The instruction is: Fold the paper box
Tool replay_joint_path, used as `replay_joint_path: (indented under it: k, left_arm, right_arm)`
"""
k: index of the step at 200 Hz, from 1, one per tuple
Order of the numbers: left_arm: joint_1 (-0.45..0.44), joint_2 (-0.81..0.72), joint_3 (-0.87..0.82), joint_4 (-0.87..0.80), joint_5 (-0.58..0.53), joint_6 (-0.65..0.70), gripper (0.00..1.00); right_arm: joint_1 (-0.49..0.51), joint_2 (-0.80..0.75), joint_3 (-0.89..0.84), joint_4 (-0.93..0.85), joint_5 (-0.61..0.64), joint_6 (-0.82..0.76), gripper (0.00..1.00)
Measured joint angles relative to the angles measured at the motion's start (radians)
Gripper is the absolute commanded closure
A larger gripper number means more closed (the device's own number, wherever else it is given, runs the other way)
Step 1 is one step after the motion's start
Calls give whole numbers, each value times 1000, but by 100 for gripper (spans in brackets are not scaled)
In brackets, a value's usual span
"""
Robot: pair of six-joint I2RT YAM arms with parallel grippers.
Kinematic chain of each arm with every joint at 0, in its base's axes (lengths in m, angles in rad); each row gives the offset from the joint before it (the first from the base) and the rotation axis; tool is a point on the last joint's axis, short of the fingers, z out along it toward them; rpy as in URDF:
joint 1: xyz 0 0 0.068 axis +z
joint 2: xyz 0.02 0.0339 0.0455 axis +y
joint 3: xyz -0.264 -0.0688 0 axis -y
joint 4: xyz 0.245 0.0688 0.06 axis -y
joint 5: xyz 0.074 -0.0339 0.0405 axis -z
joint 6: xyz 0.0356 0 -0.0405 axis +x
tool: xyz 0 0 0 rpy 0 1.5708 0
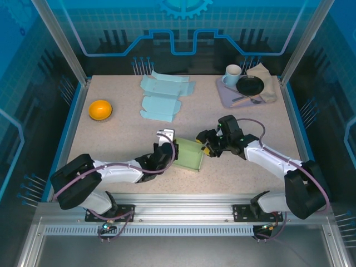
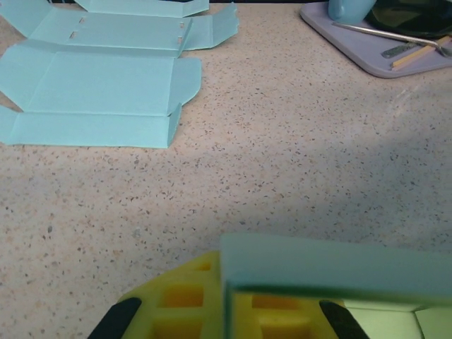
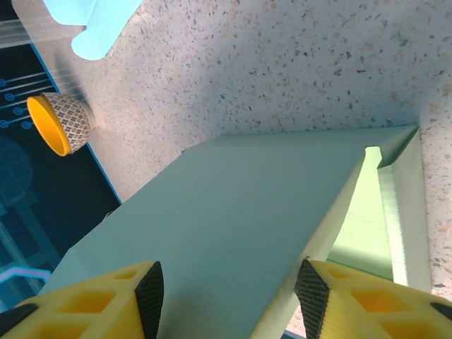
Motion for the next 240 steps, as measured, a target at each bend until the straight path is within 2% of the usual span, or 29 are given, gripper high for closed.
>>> replay_joint_path:
  k: [55,104,130,176,209,240]
  left_arm:
    - [-24,-92,-127,67,4,-148,100]
    - [-41,-153,-171,37,32,-266,100]
    - [-67,-195,-201,26,11,-268,100]
    - [-85,-221,-212,7,-90,-100,100]
    - [-69,-172,-220,108,-140,37,100]
    - [5,-60,-177,222,-107,185,100]
  right_arm:
    - [101,-33,-51,-29,89,-97,49]
    - [115,-54,-135,-76,178,-148,51]
    - [129,-79,-136,-99,204,-168,51]
    - [117,-179,-43,-229,259,-234,50]
    - [13,-201,60,-246,232,-303,50]
    - [-87,-143,202,-275,183,-385,47]
